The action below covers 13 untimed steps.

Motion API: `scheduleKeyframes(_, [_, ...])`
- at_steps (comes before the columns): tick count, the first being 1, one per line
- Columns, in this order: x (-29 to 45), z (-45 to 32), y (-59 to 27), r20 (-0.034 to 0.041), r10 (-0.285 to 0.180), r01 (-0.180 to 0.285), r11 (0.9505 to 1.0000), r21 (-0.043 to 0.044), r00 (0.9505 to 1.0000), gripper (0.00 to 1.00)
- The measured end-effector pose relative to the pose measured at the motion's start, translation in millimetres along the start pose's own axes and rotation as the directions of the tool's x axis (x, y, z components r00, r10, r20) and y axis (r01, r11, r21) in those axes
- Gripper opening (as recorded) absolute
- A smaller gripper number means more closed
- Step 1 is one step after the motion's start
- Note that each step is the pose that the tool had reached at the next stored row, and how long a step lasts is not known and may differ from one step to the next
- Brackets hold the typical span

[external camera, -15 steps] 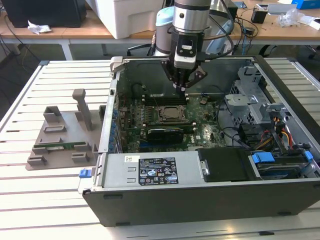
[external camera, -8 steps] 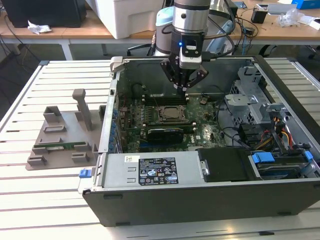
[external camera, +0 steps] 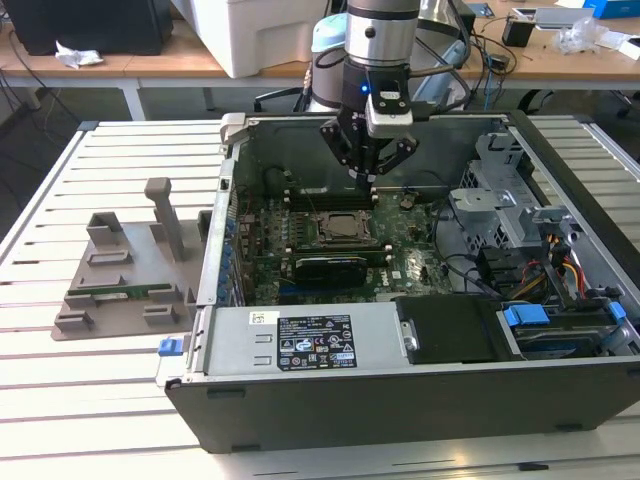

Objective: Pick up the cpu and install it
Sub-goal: 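Install the first cpu locking lever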

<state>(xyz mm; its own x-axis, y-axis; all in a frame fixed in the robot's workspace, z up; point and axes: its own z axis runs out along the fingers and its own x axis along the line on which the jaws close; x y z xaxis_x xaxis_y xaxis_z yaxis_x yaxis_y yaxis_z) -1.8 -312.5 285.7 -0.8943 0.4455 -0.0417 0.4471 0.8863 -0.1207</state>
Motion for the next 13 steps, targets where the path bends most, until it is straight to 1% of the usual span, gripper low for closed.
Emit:
scheduleKeyframes(2, [0.0,0.0,0.0,0.0044,-0.036,0.036,0.9993,-0.0014,0.9993,0.11])
scheduleKeyframes(5, [0.0,0.0,0.0,0.0092,-0.075,0.075,0.9971,-0.0028,0.9971,0.11])
scheduleKeyframes(6, [0.0,0.0,0.0,0.0114,-0.093,0.093,0.9957,-0.0035,0.9956,0.11])
scheduleKeyframes(7, [0.0,-0.2,-0.1,0.0101,-0.104,0.104,0.9945,-0.0108,0.9946,0.11])
scheduleKeyframes(8, [0.0,-0.1,0.0,0.0045,-0.108,0.108,0.9938,-0.0269,0.9942,0.11])
scheduleKeyframes(9, [-0.1,0.0,-0.3,-0.0074,-0.110,0.109,0.9922,-0.0597,0.9939,0.11])
scheduleKeyframes(10, [-0.3,0.1,-0.7,-0.0204,-0.112,0.110,0.9894,-0.0955,0.9935,0.11])
scheduleKeyframes(11, [-0.3,0.1,-0.6,-0.0217,-0.129,0.126,0.9865,-0.1052,0.9914,0.11])
scheduleKeyframes(13, [-0.4,0.1,-0.7,-0.0165,-0.169,0.167,0.9803,-0.1060,0.9854,0.11])
